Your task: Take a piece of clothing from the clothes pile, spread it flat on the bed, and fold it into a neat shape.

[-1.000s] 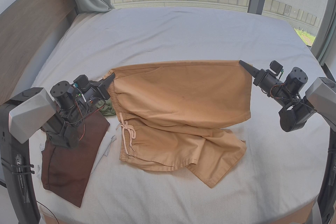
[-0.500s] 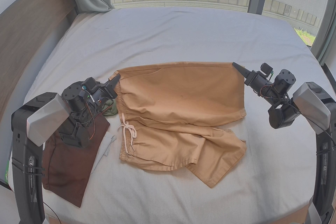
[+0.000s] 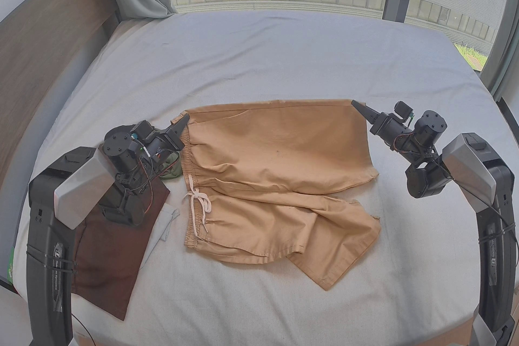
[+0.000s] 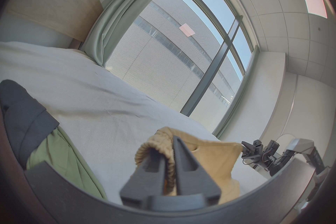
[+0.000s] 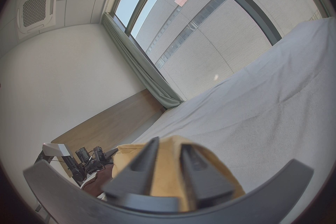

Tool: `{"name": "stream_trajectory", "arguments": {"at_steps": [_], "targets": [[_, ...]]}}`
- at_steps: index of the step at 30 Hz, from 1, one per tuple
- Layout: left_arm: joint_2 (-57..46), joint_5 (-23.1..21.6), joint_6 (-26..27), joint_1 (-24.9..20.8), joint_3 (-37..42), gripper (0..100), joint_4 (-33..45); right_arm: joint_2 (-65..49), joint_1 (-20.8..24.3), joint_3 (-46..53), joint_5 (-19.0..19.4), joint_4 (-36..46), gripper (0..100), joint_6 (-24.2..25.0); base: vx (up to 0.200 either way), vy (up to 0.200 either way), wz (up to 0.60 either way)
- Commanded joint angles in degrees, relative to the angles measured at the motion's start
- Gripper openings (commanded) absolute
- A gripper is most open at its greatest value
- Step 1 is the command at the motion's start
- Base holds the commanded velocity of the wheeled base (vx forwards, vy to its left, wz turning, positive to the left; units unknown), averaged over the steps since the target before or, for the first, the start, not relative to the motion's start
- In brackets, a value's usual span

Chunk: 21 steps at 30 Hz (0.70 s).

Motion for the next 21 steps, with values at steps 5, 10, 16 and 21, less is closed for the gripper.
{"name": "stream_trajectory", "arguments": {"at_steps": [5,10,16,21], "targets": [[0.18,0.06,-4.55,-0.83,-0.95,100,2.82,-0.40,0.04,2.11,-1.16,0.45,100,-0.47,0.000,0.000,0.00],[-1.49,-0.12,-4.55,-0.39,2.66,100,4.93,-5.67,1.09,11.95,-1.16,-0.87,100,-2.41,0.000,0.000,0.00],[-7.38,-1.35,-4.47,-0.04,13.47,100,3.70,-10.77,2.15,23.12,-1.16,-5.61,100,-4.25,0.000,0.000,0.00],[-15.38,-1.52,-4.47,0.49,25.69,100,3.44,-16.48,2.50,33.58,-1.16,-7.55,100,-5.40,0.000,0.000,0.00]]}}
